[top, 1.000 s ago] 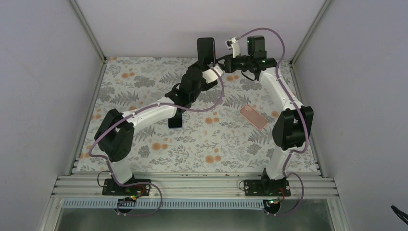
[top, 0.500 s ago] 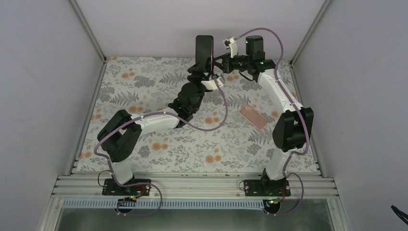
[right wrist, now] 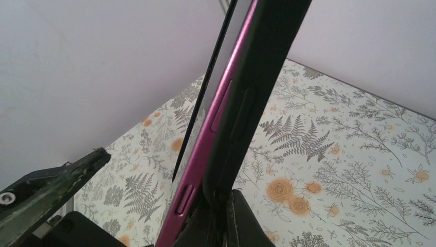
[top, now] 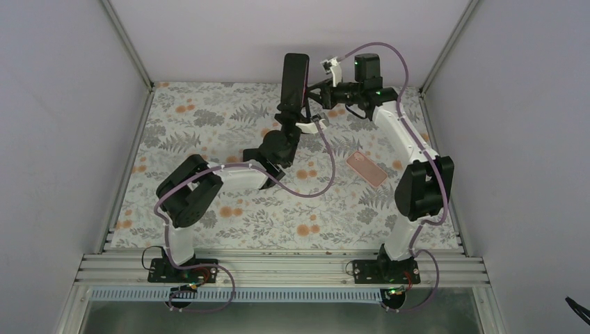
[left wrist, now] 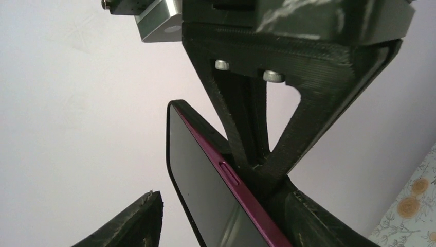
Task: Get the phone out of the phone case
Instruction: Remove the phone case from the phone.
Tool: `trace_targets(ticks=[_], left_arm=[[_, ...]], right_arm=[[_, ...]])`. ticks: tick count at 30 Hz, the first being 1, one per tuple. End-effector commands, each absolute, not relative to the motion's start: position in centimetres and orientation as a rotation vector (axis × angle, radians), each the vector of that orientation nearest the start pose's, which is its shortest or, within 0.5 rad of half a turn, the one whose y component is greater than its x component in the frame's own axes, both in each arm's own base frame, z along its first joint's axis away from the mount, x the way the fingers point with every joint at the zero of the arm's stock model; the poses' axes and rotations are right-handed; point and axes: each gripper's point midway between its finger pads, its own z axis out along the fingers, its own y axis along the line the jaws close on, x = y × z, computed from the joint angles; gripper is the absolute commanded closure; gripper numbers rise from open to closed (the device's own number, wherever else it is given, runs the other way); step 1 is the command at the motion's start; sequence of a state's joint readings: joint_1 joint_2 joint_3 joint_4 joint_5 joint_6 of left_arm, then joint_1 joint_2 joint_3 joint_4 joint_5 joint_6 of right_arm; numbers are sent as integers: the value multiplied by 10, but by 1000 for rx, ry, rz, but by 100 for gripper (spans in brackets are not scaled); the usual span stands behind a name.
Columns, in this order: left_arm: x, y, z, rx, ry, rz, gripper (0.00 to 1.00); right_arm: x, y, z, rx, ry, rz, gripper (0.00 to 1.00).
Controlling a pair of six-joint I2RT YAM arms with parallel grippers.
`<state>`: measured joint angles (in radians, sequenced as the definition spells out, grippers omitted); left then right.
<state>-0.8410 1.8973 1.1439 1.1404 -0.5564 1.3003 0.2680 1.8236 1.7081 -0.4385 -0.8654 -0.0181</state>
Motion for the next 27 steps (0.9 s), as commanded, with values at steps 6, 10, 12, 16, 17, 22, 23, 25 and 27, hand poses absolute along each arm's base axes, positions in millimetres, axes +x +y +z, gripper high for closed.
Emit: trace_targets(ticks=[6, 10, 12, 16, 17, 22, 23, 25, 27], left_arm=[[411, -266, 399, 401, 965, 777, 46], [416, -268, 395, 412, 1002, 752, 50], [419, -271, 391, 432, 1020, 739, 55], [423, -273, 386, 444, 1034, 736, 66], [425, -273, 386, 445, 1037, 737, 68], [425, -274, 388, 448, 1036, 739, 84], [424, -274, 390, 445, 1034, 739, 86], [424, -273, 392, 442, 1035, 734, 88], [424, -273, 393, 445, 1044, 725, 91]], right_arm=[[379, 262, 274, -936, 2017, 1267, 97], [370, 262, 283, -965, 1982, 1281, 97], [368, 262, 287, -972, 1969, 1280, 97], [363, 262, 294, -985, 1948, 1298, 97], [361, 263, 295, -991, 1943, 1304, 97], [361, 260, 289, -988, 1967, 1286, 97], [361, 260, 285, -983, 1979, 1281, 97], [364, 258, 281, -966, 1992, 1273, 97], [367, 257, 277, -949, 2001, 1255, 97]])
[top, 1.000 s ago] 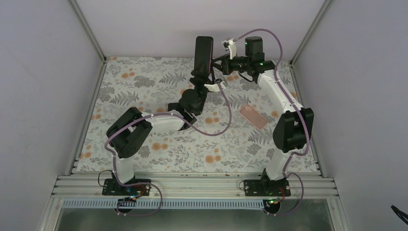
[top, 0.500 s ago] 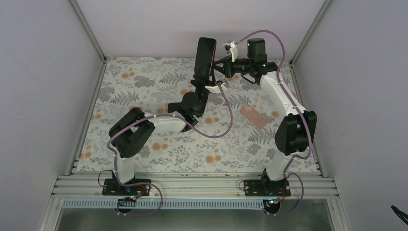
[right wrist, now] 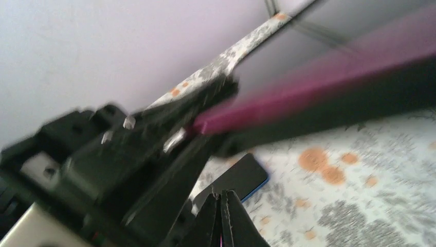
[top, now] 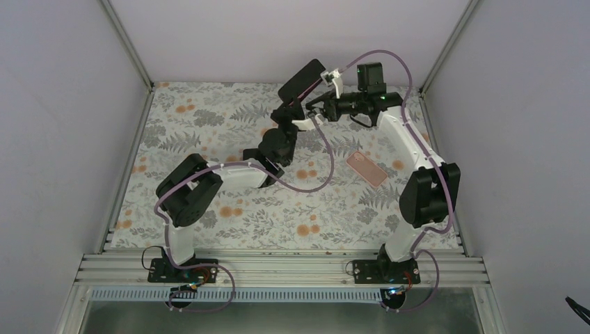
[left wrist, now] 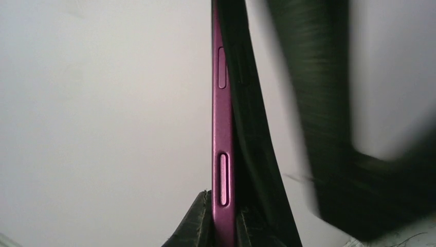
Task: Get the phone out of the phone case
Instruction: Remove the phone case from the phone.
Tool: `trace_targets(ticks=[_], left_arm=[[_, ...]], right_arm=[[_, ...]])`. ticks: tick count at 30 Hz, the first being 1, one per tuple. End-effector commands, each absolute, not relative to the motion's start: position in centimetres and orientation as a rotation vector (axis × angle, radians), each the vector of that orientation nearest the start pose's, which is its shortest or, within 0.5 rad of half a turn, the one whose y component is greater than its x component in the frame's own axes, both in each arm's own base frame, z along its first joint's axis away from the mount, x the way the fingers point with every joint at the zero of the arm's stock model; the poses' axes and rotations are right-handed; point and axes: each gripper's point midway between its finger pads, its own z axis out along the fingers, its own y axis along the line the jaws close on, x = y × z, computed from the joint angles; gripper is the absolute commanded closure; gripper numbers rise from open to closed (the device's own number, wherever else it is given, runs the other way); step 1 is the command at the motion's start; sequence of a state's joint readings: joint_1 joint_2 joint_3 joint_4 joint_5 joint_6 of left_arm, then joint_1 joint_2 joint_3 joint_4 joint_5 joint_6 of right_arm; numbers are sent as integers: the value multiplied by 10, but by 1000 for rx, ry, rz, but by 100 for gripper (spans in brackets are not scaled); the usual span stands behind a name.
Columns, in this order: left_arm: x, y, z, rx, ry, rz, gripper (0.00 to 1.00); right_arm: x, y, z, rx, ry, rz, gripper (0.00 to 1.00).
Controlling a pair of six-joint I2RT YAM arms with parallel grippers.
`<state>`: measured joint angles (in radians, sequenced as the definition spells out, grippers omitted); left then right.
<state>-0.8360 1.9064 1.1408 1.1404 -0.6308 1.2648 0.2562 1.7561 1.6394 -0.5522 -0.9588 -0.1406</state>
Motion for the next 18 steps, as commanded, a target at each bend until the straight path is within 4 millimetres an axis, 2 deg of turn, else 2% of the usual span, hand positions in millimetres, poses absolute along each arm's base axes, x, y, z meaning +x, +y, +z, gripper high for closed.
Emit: trace_targets(ticks=[1, 7, 12, 18], left_arm=[[424, -273, 393, 448, 1050, 718, 92], [420, -274, 395, 468, 1058, 675, 97], [416, -281, 387, 509, 1065, 635, 98], [410, -286, 387, 536, 1070, 565, 98]], right_arm=[[369, 256, 276, -945, 2003, 1252, 97], [371, 256, 279, -938, 1996, 1254, 97], [374, 255, 280, -930, 1996, 1241, 97], [387, 240, 286, -871, 1986, 1191, 95]])
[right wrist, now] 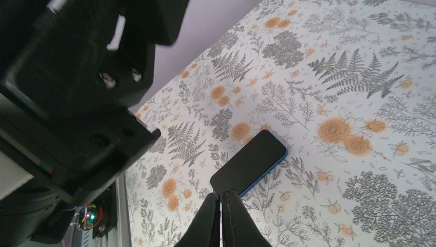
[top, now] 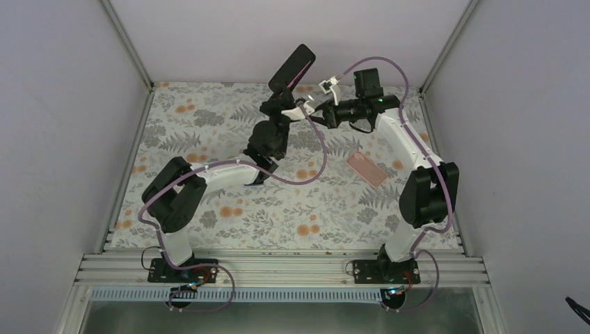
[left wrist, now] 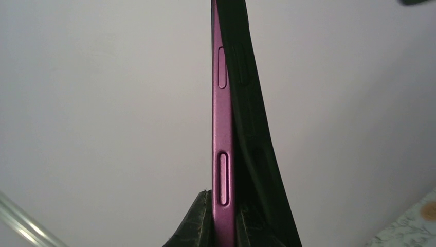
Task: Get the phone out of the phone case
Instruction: Remove the phone case from the phone.
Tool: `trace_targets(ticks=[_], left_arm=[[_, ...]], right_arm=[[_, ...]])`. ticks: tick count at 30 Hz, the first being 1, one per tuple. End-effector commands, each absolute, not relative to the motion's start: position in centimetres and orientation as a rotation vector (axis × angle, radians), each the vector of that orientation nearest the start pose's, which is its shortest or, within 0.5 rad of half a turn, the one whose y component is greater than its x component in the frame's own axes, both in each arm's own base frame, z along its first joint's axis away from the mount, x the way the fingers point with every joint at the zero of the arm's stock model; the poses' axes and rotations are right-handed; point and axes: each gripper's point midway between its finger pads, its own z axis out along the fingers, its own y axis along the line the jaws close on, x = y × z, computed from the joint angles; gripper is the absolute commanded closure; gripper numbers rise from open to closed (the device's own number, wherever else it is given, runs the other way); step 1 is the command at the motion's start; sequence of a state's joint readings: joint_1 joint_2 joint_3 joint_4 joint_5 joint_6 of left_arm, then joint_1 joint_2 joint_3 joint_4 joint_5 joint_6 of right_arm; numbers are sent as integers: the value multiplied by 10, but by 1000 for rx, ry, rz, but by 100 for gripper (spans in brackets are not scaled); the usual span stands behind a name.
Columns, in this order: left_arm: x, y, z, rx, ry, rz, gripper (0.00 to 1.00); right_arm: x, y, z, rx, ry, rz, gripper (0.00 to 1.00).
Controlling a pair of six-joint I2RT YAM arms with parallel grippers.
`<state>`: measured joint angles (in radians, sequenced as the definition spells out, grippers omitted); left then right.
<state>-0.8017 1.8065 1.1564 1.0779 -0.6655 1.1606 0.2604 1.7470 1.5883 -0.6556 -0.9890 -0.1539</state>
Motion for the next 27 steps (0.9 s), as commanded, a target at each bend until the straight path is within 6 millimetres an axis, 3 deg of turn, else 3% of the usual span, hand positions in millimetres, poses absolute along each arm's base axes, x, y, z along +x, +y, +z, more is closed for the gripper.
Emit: trace_targets(ticks=[1, 4, 7, 19, 27], left_arm=[[408, -286, 387, 541, 1078, 537, 98], [408, -287, 385, 549, 1099, 513, 98], [411, -285, 389, 512, 1067, 589, 98], [398, -306, 383, 490, 969, 730, 98], [401, -310, 381, 493, 975, 731, 98]], right_arm=[[389, 236, 290, -863, 1974, 1185, 86], [390, 232, 310, -862, 1913, 1155, 44], [396, 232, 320, -840, 1887, 1130, 31], [413, 247, 336, -837, 1831, 1229, 41], [418, 253, 329, -845, 1840, 1256, 47]])
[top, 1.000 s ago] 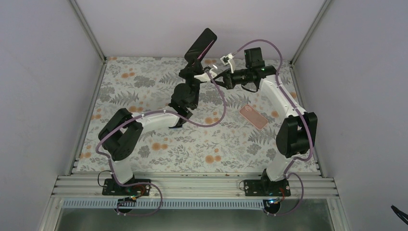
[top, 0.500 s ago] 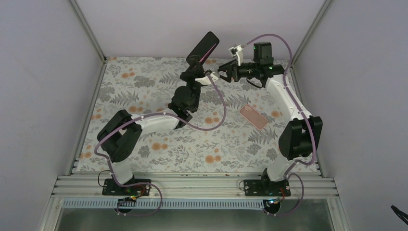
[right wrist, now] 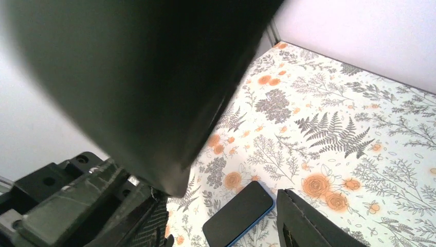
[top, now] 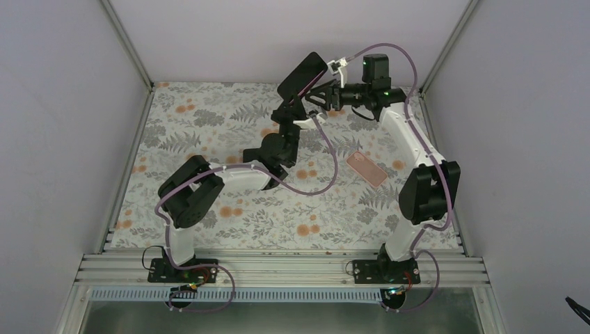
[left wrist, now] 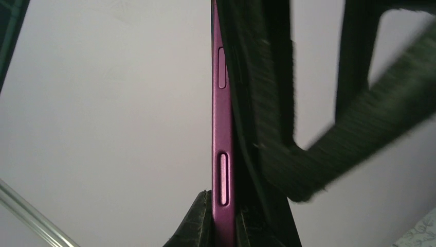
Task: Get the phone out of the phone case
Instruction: Remove the phone case from the phone.
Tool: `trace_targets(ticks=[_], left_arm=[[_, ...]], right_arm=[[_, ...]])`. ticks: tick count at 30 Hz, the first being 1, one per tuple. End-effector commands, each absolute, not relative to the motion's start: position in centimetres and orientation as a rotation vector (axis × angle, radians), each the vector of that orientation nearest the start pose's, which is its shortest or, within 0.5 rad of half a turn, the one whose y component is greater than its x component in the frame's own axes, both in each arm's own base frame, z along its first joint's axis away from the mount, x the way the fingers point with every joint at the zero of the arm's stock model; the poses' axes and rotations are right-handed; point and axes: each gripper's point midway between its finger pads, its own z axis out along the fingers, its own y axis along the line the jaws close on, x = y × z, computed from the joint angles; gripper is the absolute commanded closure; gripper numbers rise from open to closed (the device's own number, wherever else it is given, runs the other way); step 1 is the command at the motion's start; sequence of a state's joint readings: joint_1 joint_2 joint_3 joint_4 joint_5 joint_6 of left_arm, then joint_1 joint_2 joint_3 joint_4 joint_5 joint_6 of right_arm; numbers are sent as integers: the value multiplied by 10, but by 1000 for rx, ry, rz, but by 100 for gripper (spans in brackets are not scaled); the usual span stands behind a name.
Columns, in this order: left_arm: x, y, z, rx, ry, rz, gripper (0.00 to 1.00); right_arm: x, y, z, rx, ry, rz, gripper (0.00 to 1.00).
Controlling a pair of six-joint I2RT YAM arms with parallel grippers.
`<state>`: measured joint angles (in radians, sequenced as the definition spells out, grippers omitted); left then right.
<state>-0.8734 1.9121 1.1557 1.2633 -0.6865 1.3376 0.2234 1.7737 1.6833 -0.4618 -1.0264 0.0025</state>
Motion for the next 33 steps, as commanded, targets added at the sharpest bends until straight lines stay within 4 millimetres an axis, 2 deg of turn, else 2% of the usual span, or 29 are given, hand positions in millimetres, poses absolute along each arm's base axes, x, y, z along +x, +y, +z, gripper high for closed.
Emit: trace_targets(ticks=[1, 8, 15, 26, 29, 33], left_arm=[[401, -310, 380, 492, 976, 732, 98], [404, -315, 375, 500, 983, 739, 98], [406, -317, 370, 503, 980, 754, 98], [407, -325, 366, 516, 983, 757, 98], [406, -329, 363, 527, 982, 757, 98], [398, -339, 357, 546, 970, 743, 98]], right_arm=[[417, 255, 328, -847, 1837, 1262, 47], [414, 257, 334, -865, 1816, 1294, 47], [401, 257, 343, -893, 1780, 1326, 40], [402, 261, 343, -886, 1782, 1345, 38], [403, 260, 344, -871, 1785, 1350, 34], [409, 261, 340, -837, 1809, 1370, 32]])
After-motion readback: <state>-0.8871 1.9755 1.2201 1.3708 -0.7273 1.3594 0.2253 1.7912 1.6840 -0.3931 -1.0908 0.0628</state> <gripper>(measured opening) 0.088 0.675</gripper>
